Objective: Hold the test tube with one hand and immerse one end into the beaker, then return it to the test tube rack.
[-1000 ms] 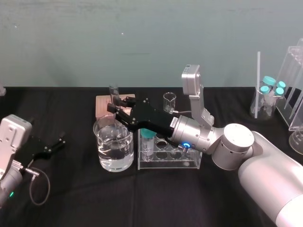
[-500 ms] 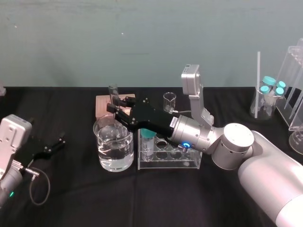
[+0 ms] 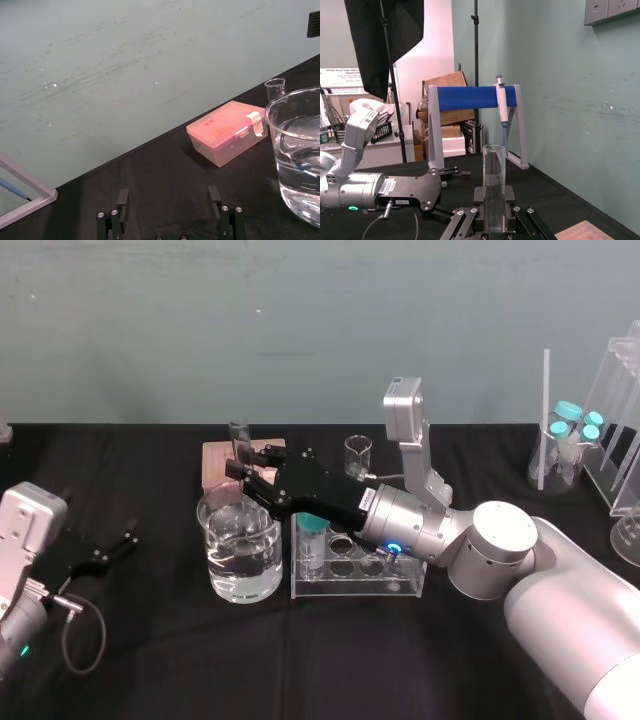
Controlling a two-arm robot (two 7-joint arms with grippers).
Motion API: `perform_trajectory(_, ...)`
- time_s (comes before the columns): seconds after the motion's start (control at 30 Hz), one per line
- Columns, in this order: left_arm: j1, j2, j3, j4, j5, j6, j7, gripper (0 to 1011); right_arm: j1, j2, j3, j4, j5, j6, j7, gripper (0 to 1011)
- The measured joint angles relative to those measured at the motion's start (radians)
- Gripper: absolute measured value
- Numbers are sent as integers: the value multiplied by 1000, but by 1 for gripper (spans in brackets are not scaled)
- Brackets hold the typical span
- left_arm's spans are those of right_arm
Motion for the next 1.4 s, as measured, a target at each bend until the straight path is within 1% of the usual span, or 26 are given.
perform_trajectory(1.4,0,0,0,0,0,0,0,1000,-7,4,2,-10,5,3,-8,225)
